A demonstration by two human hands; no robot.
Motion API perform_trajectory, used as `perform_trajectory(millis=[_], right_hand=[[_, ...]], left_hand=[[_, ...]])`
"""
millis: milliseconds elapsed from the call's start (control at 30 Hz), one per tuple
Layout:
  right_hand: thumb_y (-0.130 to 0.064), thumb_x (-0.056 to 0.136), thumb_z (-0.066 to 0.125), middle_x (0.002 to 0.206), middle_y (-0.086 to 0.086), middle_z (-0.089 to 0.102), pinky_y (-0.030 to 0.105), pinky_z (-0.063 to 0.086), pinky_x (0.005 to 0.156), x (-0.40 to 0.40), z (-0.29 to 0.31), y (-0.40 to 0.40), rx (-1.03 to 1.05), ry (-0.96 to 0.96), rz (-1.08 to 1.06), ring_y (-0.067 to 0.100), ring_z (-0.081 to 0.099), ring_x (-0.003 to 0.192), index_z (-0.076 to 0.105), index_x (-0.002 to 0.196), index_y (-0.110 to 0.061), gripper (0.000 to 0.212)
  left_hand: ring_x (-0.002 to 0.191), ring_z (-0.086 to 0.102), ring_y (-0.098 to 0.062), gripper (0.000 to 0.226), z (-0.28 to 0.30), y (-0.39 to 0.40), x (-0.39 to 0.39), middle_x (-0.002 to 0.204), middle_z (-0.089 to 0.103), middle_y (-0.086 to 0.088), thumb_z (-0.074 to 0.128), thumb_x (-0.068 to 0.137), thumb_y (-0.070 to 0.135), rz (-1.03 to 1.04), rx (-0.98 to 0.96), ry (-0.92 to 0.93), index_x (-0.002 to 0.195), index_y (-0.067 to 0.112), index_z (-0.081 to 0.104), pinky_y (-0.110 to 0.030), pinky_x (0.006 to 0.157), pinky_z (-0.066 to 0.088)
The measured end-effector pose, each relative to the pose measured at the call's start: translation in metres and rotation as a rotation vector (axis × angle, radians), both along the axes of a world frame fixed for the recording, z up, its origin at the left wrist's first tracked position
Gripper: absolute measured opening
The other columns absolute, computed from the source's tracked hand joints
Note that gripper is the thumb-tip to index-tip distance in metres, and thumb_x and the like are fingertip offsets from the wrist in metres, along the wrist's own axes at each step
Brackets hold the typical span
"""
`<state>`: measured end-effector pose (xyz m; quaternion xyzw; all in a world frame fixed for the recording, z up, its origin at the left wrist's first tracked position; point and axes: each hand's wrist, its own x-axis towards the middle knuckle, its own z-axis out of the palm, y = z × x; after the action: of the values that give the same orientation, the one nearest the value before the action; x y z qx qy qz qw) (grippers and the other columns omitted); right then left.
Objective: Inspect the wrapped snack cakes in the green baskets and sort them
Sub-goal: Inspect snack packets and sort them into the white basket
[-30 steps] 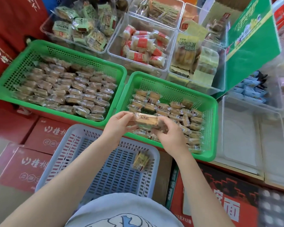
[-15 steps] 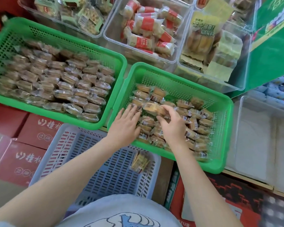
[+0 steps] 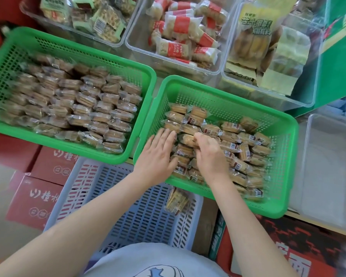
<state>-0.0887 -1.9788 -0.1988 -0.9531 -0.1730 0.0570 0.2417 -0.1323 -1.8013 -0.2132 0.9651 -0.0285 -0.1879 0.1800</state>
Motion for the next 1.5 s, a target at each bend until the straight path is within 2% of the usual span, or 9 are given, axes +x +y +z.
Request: perform_trajectory(millis=[300,533,833,1033,1200,1267,1333,1433,1500], right_hand=[[-0.009,0.09,0.065,0.096,0.012,0.056,0.043,0.05,0.074,0.024,-0.022,0.008,-0.08,-0.096,-0.017,0.029,0.053,0.09,0.073,0.096,-0.003,0.012],[-0.015,0.094,0.064,0.12,0.01,0.053,0.038,0.049,0.088,0.048,-0.018,0.016,-0.192,0.109,-0.063,0.027,0.049,0.111,0.056,0.128,-0.008,0.036],[0.0,0.091,0.058,0.118,0.017,0.044,0.043,0.054,0.068,0.057,-0.017,0.029,-0.375,0.076,-0.068,0.031,0.049,0.096,0.053,0.108,-0.006,0.019],[-0.02,0.09,0.065,0.117,0.013,0.044,0.036,0.049,0.065,0.052,0.0,0.019,-0.233,0.156,-0.015,0.027,0.054,0.086,0.047,0.125,-0.011,0.04],[-0.022,0.088,0.066,0.105,0.0,0.047,0.017,0.039,0.063,0.033,0.04,-0.001,0.12,0.141,-0.229,0.004,0.047,0.077,0.052,0.107,-0.016,0.024],[-0.022,0.089,0.068,0.1,-0.002,0.057,0.014,0.042,0.063,0.016,0.058,-0.016,0.29,0.122,-0.363,0.003,0.053,0.077,0.055,0.105,-0.018,0.021],[-0.023,0.09,0.068,0.098,-0.003,0.066,0.022,0.055,0.069,-0.002,0.074,-0.028,0.509,0.228,-0.517,0.008,0.064,0.08,0.058,0.104,-0.019,0.017],[-0.018,0.094,0.066,0.105,0.007,0.071,0.037,0.06,0.079,-0.027,0.086,-0.036,0.818,0.498,-0.625,0.021,0.072,0.089,0.06,0.109,-0.017,0.016],[-0.017,0.094,0.067,0.109,0.012,0.071,0.044,0.059,0.082,-0.043,0.088,-0.032,0.91,0.598,-0.623,0.031,0.072,0.094,0.059,0.114,-0.014,0.022]], left_hand=[[0.151,-0.028,-0.022,0.073,-0.007,0.001,0.027,0.166,-0.024,-0.001,0.029,0.102,0.058,-0.213,0.136,-0.02,0.162,0.027,0.002,-0.048,0.125,-0.01],[0.153,-0.023,-0.025,0.068,-0.014,0.003,0.032,0.167,-0.02,-0.004,0.031,0.102,0.059,-0.226,0.142,0.026,0.161,0.031,0.013,-0.05,0.125,-0.008],[0.154,-0.019,-0.026,0.066,-0.013,0.003,0.033,0.168,-0.017,-0.006,0.035,0.102,0.058,-0.227,0.128,0.035,0.16,0.035,0.015,-0.051,0.124,-0.009],[0.154,-0.018,-0.027,0.066,-0.013,0.003,0.034,0.168,-0.015,-0.006,0.038,0.101,0.058,-0.218,0.125,0.033,0.16,0.033,0.02,-0.051,0.124,-0.009],[0.155,-0.016,-0.028,0.068,-0.004,0.004,0.035,0.168,-0.016,-0.008,0.046,0.1,0.053,-0.224,0.12,0.048,0.16,0.035,0.017,-0.051,0.125,-0.003],[0.156,-0.007,-0.027,0.066,0.005,0.003,0.029,0.169,-0.009,-0.007,0.053,0.1,0.044,-0.153,-0.024,0.034,0.158,0.033,0.024,-0.051,0.126,0.006],[0.151,0.023,-0.024,0.057,0.024,-0.001,0.021,0.169,0.013,-0.004,0.057,0.1,0.034,0.042,-0.28,0.016,0.154,0.028,0.037,-0.044,0.123,0.025],[0.113,0.062,-0.008,0.045,0.066,-0.012,0.005,0.141,0.057,-0.002,0.057,0.102,0.029,0.494,-0.893,0.161,0.145,0.022,0.049,-0.028,0.094,0.052],[0.101,0.071,-0.015,0.048,0.088,-0.02,-0.008,0.122,0.068,-0.003,0.065,0.094,0.032,0.671,-1.241,0.295,0.138,0.02,0.053,-0.033,0.08,0.06]])
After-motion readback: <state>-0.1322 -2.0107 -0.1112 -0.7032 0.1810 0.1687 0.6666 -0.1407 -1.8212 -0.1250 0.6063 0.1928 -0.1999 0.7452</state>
